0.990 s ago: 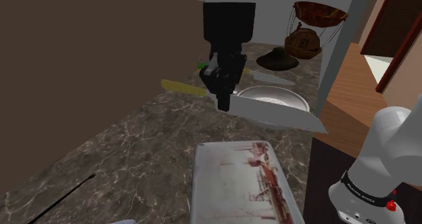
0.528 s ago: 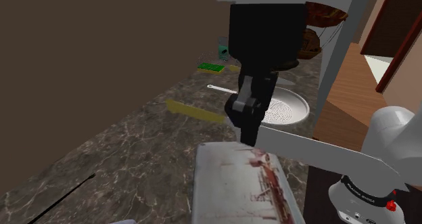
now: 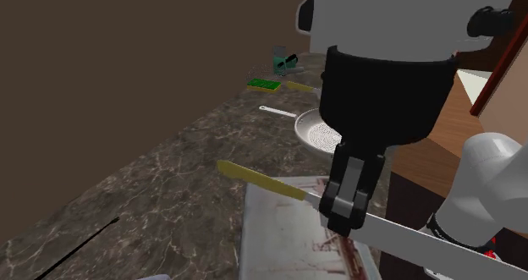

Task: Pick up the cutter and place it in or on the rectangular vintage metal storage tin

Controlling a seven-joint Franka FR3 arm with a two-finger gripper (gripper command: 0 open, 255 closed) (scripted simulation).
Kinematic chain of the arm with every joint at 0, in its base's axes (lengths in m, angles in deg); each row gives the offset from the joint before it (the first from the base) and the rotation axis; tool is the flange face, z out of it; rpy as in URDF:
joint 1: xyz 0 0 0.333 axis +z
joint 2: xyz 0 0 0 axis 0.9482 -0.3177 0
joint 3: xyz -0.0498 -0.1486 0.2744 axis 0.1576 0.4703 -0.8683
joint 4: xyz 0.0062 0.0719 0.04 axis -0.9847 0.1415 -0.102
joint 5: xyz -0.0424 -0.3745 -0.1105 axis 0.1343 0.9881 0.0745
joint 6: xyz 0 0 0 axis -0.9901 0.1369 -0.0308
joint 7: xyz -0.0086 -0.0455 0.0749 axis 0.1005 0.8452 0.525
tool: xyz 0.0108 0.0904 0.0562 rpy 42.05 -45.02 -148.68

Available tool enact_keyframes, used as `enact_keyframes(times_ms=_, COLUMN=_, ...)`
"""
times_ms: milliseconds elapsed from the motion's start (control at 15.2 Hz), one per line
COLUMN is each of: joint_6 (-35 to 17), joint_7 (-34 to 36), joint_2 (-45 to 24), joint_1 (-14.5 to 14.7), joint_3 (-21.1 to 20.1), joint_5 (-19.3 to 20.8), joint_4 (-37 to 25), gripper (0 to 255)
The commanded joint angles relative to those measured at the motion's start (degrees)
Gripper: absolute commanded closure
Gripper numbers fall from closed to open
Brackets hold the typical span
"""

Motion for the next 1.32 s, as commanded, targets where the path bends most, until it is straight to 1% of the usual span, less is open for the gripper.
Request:
enact_keyframes(times_ms=0, joint_6=-1.5, joint_7=-0.2, joint_2=0.3, joint_1=0.1, joint_3=-0.2, joint_5=-0.2, joint_4=1.8, gripper=255)
enact_keyframes(times_ms=528, joint_6=-7.5, joint_7=-1.4, joint_2=1.9, joint_1=0.7, joint_3=-0.5, joint_5=-1.4, joint_4=9.3, gripper=255)
enact_keyframes(times_ms=1056, joint_6=-7.5, joint_7=-1.4, joint_2=1.9, joint_1=0.7, joint_3=-0.5, joint_5=-1.4, joint_4=9.2, gripper=255)
enact_keyframes(times_ms=1122, joint_6=-7.5, joint_7=-1.4, joint_2=1.9, joint_1=0.7, joint_3=-0.5, joint_5=-1.4, joint_4=9.2, gripper=0)
enact_keyframes(times_ms=1254, joint_6=-7.5, joint_7=-1.4, joint_2=1.9, joint_1=0.7, joint_3=-0.5, joint_5=-1.4, joint_4=9.2, gripper=0)
